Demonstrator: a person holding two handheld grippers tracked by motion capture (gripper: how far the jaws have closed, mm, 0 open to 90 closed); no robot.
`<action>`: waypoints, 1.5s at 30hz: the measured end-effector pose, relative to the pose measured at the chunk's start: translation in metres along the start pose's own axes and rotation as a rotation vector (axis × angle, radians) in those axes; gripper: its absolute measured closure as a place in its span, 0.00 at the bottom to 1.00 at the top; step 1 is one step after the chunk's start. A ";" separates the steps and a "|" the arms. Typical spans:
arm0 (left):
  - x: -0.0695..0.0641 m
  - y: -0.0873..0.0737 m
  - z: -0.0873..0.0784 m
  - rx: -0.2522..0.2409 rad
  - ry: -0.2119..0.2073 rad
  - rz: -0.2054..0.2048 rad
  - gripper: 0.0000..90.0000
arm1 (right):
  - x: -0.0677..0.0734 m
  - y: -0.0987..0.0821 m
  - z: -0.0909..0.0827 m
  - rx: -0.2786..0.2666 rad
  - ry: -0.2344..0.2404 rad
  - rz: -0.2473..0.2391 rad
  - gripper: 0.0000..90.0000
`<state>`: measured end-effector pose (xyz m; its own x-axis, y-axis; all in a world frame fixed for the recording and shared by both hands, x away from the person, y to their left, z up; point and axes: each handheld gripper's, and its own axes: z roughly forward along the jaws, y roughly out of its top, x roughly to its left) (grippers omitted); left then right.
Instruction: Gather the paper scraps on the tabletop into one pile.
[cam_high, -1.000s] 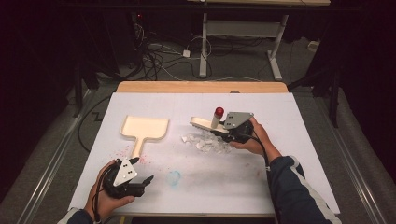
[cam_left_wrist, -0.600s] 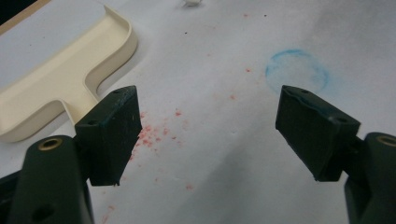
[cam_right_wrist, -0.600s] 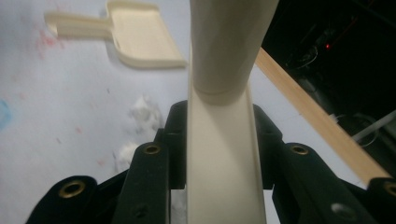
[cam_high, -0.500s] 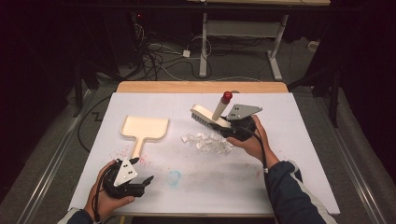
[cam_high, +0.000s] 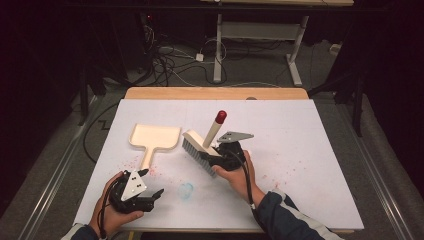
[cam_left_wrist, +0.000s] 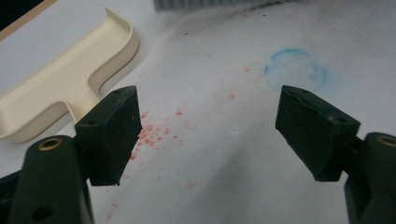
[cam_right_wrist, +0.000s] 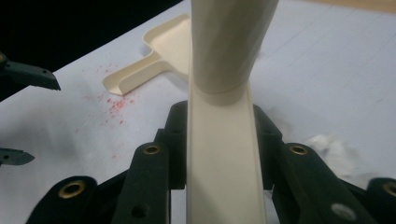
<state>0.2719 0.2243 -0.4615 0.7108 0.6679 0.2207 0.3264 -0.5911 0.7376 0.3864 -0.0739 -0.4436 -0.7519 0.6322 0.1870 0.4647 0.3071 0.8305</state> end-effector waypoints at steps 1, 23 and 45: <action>0.000 0.000 0.000 0.002 -0.002 0.003 0.24 | 0.002 -0.001 0.004 0.007 -0.020 -0.009 0.75; -0.002 0.001 0.001 0.015 -0.013 0.013 0.24 | -0.035 -0.015 -0.035 -0.007 -0.225 0.084 0.75; -0.003 0.002 0.002 0.025 -0.014 0.026 0.24 | -0.061 -0.013 -0.096 -0.099 -0.441 -0.007 0.75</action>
<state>0.2714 0.2208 -0.4620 0.7277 0.6460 0.2305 0.3228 -0.6191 0.7159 0.3818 -0.1848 -0.4160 -0.4738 0.8796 -0.0428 0.3972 0.2568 0.8811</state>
